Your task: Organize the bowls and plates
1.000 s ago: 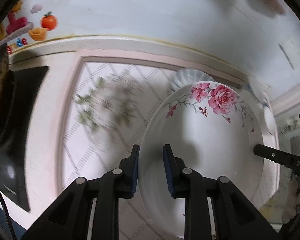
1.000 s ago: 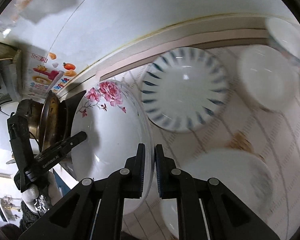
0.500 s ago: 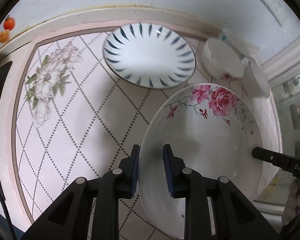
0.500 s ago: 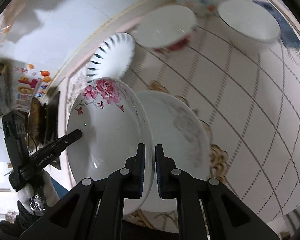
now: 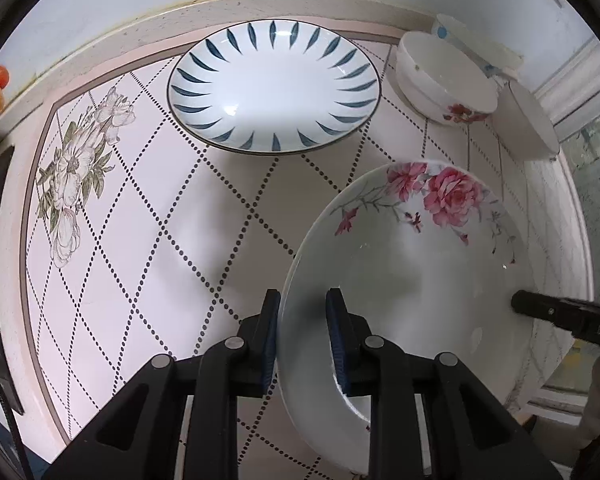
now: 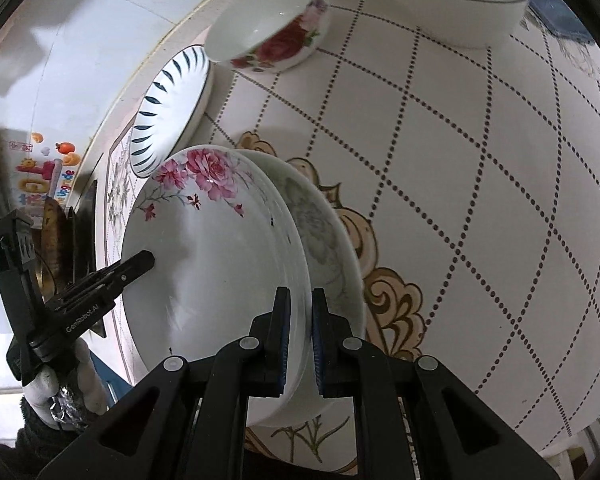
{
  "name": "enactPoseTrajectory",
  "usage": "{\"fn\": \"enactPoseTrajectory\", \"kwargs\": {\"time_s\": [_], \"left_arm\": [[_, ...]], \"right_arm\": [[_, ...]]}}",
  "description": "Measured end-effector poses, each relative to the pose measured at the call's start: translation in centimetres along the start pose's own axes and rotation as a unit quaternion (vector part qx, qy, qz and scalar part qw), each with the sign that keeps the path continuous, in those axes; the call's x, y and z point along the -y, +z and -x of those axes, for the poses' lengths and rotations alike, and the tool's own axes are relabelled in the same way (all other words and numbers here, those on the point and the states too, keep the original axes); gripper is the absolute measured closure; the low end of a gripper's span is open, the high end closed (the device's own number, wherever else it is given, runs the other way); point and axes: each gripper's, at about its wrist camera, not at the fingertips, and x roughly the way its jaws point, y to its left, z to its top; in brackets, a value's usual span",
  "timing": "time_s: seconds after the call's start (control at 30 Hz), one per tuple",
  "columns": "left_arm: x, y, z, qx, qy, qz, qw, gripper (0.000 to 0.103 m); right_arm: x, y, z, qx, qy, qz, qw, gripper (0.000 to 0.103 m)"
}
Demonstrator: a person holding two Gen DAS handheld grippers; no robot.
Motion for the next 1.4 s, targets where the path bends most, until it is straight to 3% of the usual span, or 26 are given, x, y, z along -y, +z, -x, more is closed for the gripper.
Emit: {"fn": "enactPoseTrajectory", "kwargs": {"time_s": [0.47,0.87,1.1,1.17,1.27,1.4], "left_arm": [[1.5,-0.4,-0.8,-0.002,0.022,-0.017,0.9996,0.082],[1.8,-0.6,-1.4,-0.009,0.023,-0.015,0.9996,0.082],[0.7,-0.1,2.2,0.01,0.009,-0.003,0.9999,0.082],[-0.1,0.7,3.8,0.024,0.005,0.003,0.9997,0.081],[-2.2,2.9,5.3,0.04,-0.015,0.031,0.9986,0.074],[-5.8,6.9,4.5,0.048,-0.009,0.068,0.9965,0.074]], "right_arm": [[0.6,-0.2,0.8,-0.011,-0.006,0.0,1.0,0.091],[-0.4,-0.3,2.2,-0.028,-0.041,0.0,0.999,0.088],[-3.0,1.2,4.6,0.0,-0.041,0.018,0.999,0.088],[-4.3,2.1,5.5,0.016,-0.029,0.017,0.999,0.086],[-5.9,4.0,5.8,0.034,-0.014,0.014,0.999,0.067],[-8.3,7.5,3.9,0.042,0.012,0.001,0.999,0.064]]}}
